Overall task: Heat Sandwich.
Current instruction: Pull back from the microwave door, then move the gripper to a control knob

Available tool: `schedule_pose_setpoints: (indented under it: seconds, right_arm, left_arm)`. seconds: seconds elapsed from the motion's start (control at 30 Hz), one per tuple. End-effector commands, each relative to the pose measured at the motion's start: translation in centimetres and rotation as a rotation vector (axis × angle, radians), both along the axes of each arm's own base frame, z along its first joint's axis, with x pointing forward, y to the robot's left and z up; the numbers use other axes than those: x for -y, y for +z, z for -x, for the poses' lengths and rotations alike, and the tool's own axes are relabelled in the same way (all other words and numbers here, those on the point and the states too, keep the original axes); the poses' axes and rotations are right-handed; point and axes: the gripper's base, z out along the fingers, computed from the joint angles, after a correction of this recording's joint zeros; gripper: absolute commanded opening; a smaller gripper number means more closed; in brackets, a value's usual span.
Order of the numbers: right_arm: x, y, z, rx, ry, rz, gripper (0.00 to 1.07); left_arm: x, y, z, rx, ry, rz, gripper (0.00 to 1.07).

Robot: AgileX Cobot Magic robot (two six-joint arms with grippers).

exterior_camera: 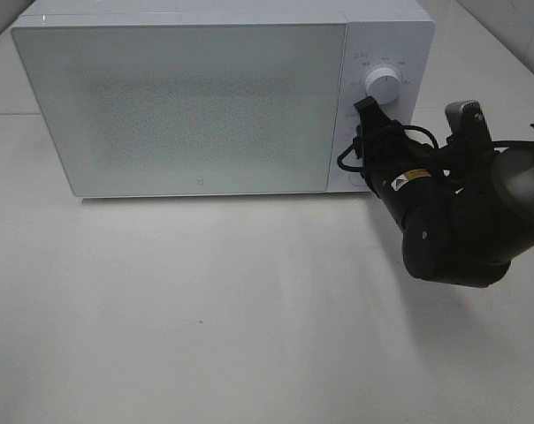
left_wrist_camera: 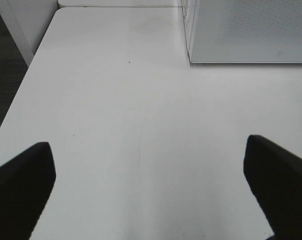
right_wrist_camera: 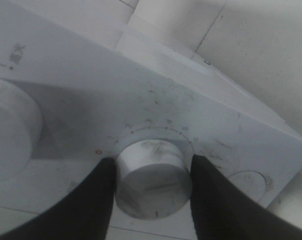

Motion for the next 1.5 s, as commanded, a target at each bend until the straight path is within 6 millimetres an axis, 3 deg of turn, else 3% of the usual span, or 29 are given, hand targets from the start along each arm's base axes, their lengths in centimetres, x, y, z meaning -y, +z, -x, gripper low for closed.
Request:
schedule_pose_setpoints:
  seconds: [0.03,0.53,1.23,1.4,1.5]
  right_arm:
    - [-0.22,2.24,-0.43,0.200,-0.016,-0.102,0.07]
    - [0.46,2.01,-0.42,0.182,-0.151,-0.557,0.07]
    - [0.14,2.06,-0.43,0.178,-0.114,-0.539,0.11]
    - [0.15,2.10,-0.43,0.182,-0.113,-0.537,0.18]
    - [0.15,2.10,-0.43,0.182,-0.111,-0.523,0.35]
  left_arm:
    - [0.09,-0.09,0.33,0.032,0.002,0.008,0.98]
    - [0.09,-0.09,0.33,0.032,0.002,0.008,0.98]
    - [0.09,-0.09,0.33,0.032,0.002,0.008,0.98]
    - [0.09,-0.09,0.33,0.032,0.002,0.008,0.98]
    - [0.09,-0.09,0.33,0.032,0.002,0.008,0.98]
